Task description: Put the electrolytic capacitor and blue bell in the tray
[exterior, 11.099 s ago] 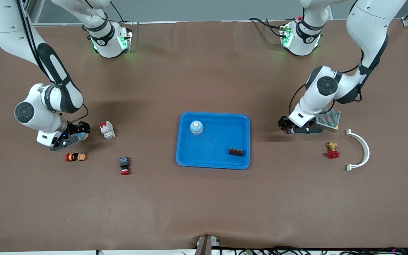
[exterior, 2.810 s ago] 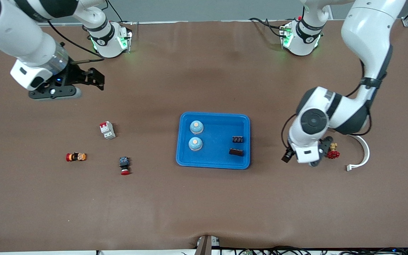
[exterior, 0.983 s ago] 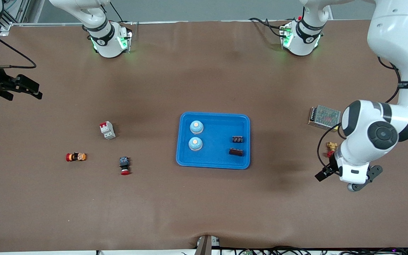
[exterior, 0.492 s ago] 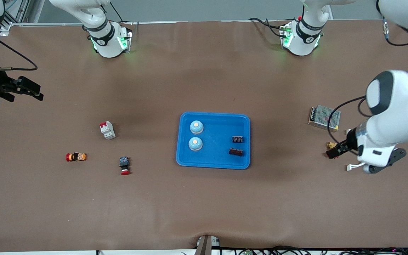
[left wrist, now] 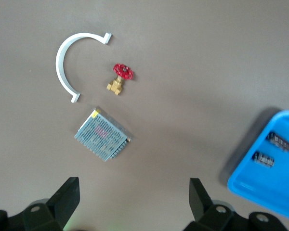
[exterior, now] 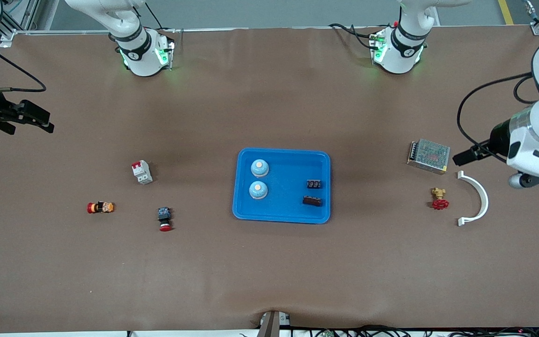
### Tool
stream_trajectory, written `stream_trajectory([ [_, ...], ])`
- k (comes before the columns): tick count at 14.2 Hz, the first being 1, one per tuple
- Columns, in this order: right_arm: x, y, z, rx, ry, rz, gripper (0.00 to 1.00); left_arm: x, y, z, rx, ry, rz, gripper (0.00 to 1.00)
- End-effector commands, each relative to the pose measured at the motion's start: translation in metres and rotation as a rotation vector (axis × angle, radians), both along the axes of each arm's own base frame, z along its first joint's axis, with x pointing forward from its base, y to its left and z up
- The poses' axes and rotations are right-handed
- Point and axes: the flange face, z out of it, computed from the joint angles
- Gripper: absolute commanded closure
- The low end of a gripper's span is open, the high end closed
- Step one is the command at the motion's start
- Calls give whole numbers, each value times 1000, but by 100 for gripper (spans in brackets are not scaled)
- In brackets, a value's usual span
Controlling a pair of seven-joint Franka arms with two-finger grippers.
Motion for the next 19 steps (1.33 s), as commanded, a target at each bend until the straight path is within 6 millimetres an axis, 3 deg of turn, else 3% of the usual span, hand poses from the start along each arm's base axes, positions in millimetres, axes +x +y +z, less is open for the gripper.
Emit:
stream_trajectory([
  [1,3,-4,7,-16,-5,-10,0,-25,2,26,-22,-5,-90,0],
  [10,4,-4,9,-15,-10,-10,0,-86,4,99,-35,-75,-222,0],
  [13,4,-4,11,-15,-15,-10,0,-95,1,111,-42,-92,-228,0],
  [19,4,-4,12,-16,-18,-10,0,-102,-6,132,-57,-138,-407,0],
])
